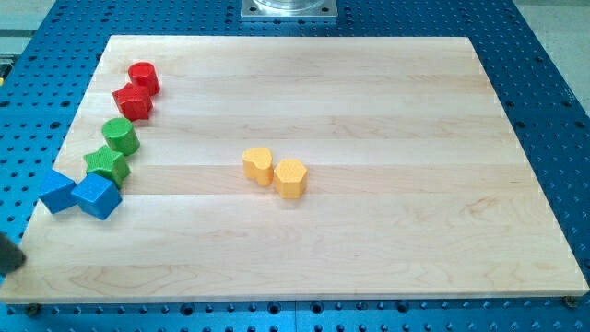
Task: Move the triangle to the bottom left of the heart
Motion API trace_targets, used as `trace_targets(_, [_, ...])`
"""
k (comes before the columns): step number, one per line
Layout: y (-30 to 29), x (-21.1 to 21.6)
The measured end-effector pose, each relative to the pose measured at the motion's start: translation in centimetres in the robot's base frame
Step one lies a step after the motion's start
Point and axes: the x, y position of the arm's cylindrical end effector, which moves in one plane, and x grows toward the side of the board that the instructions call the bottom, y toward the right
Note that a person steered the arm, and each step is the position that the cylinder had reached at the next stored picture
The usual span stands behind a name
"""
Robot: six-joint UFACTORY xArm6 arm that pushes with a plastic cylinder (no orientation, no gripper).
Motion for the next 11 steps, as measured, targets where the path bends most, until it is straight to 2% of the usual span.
trace_targets(1, [0.2,-4.7])
trace_targets(2, [1.5,-5.1])
trace_targets(4, [5.8,-0.8])
trace_targets(5, [0.0,-3.3])
trace_targets(7, [2.5,-7.3])
trace_targets(8, [0.4,-10.3])
trace_targets(9, [3.1,-9.3])
trace_targets(10, [9.0,-6.6])
trace_targets(11, [8.4,-5.5])
